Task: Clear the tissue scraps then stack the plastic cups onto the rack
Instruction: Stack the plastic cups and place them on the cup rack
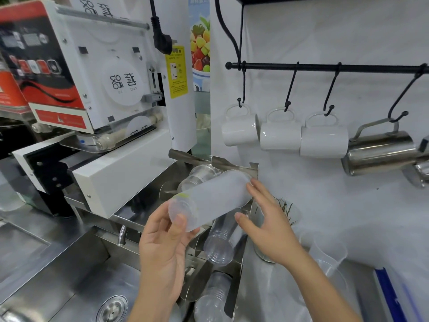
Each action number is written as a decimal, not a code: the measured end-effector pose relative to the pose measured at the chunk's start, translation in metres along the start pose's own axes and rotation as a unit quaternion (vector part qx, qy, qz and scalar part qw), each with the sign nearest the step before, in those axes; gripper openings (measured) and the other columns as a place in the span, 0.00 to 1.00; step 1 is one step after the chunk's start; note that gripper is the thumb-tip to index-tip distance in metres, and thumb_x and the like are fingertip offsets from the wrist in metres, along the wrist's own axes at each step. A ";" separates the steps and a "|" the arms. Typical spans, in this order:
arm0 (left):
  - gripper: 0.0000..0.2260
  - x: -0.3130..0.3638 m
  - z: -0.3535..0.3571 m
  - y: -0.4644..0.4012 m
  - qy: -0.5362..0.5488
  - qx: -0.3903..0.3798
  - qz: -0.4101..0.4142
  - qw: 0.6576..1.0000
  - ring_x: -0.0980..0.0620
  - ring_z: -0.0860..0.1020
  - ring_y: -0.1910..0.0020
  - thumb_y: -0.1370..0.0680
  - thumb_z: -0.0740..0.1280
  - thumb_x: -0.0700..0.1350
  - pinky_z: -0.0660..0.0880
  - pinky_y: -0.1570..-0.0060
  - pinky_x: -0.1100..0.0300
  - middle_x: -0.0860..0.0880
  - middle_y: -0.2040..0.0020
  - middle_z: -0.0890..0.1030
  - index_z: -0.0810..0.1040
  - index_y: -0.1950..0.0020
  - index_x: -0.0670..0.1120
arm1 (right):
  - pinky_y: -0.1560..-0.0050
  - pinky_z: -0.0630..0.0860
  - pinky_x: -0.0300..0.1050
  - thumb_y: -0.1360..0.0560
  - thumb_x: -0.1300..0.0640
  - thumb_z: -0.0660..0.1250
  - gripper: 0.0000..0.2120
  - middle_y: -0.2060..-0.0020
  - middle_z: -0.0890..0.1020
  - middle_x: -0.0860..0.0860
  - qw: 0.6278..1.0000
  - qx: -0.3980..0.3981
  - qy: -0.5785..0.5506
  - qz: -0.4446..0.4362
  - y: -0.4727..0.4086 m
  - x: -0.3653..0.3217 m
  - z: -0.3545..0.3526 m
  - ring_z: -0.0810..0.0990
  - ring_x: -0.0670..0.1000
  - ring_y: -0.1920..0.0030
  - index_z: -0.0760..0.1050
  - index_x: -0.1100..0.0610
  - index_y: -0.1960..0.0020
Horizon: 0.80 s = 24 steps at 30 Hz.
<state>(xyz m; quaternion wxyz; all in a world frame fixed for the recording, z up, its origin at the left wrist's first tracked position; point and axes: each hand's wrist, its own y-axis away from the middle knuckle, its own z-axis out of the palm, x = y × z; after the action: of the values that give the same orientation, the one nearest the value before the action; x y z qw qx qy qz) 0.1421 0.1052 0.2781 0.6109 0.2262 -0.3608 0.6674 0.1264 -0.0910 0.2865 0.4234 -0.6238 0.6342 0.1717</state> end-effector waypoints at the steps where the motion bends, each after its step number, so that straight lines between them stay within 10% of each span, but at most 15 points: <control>1: 0.30 -0.002 0.004 0.000 -0.011 -0.002 0.007 1.000 0.53 0.84 0.51 0.46 0.85 0.58 0.81 0.60 0.59 0.51 0.49 0.86 0.83 0.49 0.48 | 0.25 0.51 0.38 0.24 0.51 0.69 0.34 0.22 0.55 0.40 1.000 -0.004 0.011 0.003 0.000 0.001 0.000 0.52 0.38 0.24 0.58 0.50 0.22; 14: 0.11 -0.034 0.022 -0.017 -0.031 0.011 -0.009 0.999 0.54 0.82 0.58 0.33 0.73 0.39 0.81 0.55 0.61 0.50 0.57 0.85 0.84 0.51 0.47 | 0.39 0.51 0.16 0.25 0.56 0.71 0.27 0.33 0.68 0.37 0.999 0.021 -0.014 -0.020 0.005 0.003 0.002 0.57 0.17 0.39 0.68 0.51 0.28; 24: 0.10 -0.034 0.023 -0.022 -0.028 0.023 -0.013 0.999 0.53 0.83 0.57 0.33 0.72 0.38 0.81 0.57 0.62 0.50 0.58 0.86 0.82 0.52 0.45 | 0.36 0.52 0.18 0.26 0.54 0.71 0.29 0.30 0.67 0.38 0.999 0.033 0.000 -0.019 0.006 0.002 0.005 0.60 0.26 0.33 0.67 0.49 0.27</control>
<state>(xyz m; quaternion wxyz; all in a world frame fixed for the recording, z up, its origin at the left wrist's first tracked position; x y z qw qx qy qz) 0.1656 0.0656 0.2722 0.6038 0.2633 -0.3595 0.6609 0.1228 -0.0877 0.2804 0.4470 -0.6214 0.6275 0.1424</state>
